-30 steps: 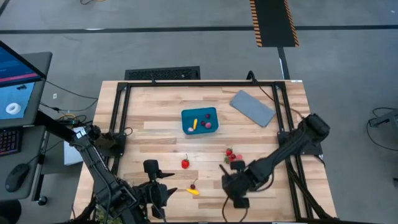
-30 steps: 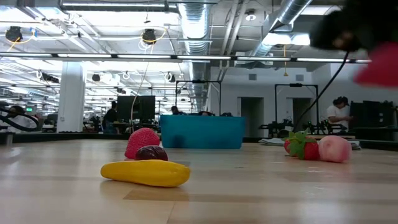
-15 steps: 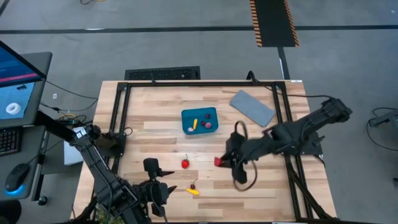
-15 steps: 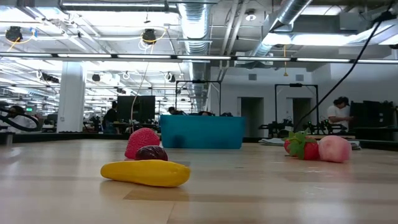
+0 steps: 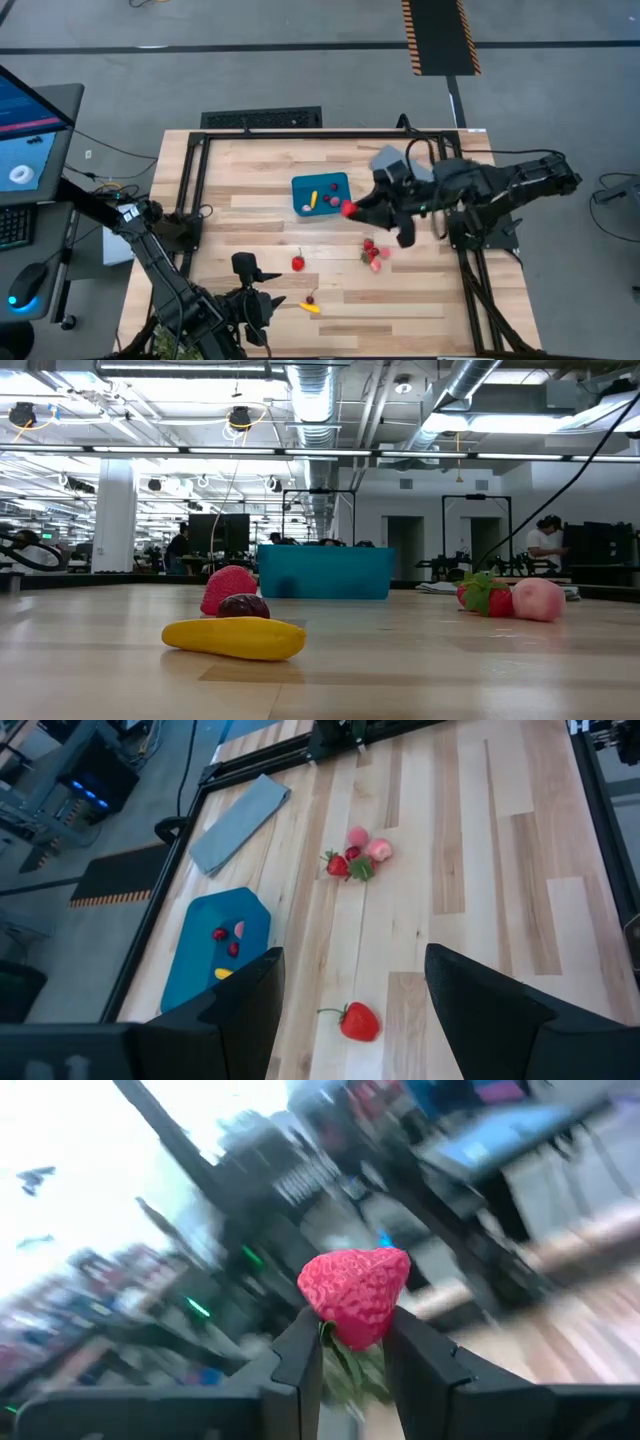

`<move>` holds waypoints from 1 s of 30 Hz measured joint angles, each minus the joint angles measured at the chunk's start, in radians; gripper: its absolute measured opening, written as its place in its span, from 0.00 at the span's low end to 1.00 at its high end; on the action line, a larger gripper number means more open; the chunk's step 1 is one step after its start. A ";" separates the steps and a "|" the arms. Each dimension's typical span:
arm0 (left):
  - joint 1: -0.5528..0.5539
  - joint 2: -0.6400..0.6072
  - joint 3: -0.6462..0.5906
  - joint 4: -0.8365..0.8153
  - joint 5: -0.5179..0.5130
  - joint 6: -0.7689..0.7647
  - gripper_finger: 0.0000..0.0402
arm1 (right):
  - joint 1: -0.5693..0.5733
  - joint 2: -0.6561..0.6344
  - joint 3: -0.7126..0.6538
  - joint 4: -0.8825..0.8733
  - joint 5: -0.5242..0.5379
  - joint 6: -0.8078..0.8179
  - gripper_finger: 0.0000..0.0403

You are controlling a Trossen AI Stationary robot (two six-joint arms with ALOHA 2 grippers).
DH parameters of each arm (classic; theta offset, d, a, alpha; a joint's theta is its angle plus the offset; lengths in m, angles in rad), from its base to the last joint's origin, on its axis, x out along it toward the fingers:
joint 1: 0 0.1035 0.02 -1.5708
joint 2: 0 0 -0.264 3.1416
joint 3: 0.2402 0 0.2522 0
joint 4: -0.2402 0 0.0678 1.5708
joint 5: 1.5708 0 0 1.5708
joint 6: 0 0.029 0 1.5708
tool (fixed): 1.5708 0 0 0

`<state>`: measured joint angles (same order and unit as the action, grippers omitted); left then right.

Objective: Pick and placing Produce into tupperware
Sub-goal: Put the red strawberry into the blue bin

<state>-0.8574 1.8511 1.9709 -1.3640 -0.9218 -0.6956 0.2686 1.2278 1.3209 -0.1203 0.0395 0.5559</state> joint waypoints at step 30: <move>0.003 0.000 0.000 0.000 0.024 -0.006 0.58 | 0.358 0.018 0.000 0.303 -0.402 -0.340 0.29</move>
<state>-0.8547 1.8511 1.9709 -1.3640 -0.8978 -0.7017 0.6262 1.2453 1.3213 0.1826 -0.3625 0.2162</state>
